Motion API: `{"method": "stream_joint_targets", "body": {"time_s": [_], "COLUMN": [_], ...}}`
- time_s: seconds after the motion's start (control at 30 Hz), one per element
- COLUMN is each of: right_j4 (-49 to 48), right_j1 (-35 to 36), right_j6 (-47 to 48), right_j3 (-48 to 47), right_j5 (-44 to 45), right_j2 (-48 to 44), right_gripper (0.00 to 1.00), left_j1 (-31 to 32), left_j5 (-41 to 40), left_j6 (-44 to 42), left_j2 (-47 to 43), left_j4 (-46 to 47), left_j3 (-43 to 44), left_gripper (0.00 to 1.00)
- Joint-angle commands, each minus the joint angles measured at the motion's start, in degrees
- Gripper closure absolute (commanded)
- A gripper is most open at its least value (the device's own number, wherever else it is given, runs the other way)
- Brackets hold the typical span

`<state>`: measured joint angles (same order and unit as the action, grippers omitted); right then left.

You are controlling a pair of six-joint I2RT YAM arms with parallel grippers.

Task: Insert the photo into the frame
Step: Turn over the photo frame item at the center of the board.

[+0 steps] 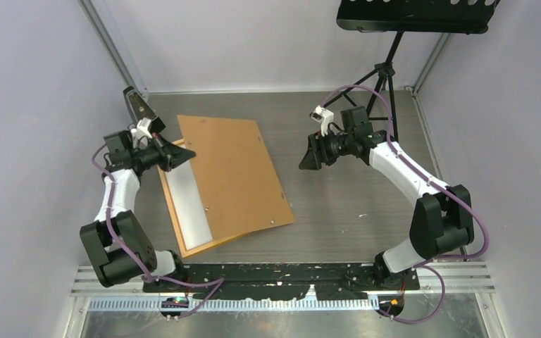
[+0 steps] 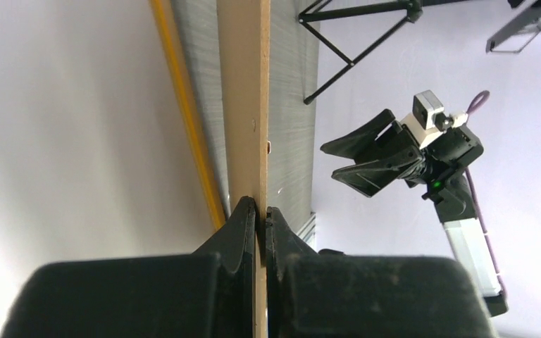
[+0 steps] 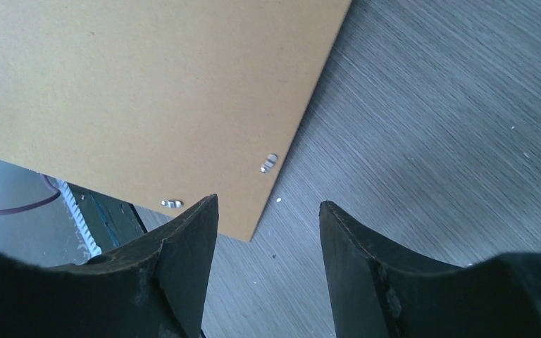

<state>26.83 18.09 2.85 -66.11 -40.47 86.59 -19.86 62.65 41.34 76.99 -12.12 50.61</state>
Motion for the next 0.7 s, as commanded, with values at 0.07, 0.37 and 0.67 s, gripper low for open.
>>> {"method": "stream_joint_targets", "body": {"time_s": [0.07,0.37,0.67], "right_j4": [-2.36,-3.04,-3.86], "right_j1": [-0.21,-0.16,-0.16], "right_j6": [-0.12,-0.85,-1.35], "right_j3": [0.24,0.32,0.83], "right_j5": [0.47,-0.53,-1.31], "right_j2": [-2.58,-0.85,-0.77], "right_gripper": [0.39,0.39,0.39], "left_j1": [-8.69,-17.27,-17.31], "left_j5": [3.59,-2.43,-8.65], "left_j6": [-21.33,-36.65,-43.60], "left_j2": [0.12,4.14,10.81], "left_j4": [-27.89,-42.61,-45.98], "left_j3": [9.34,13.88,19.33], "left_gripper": [1.00,1.00,1.00]}}
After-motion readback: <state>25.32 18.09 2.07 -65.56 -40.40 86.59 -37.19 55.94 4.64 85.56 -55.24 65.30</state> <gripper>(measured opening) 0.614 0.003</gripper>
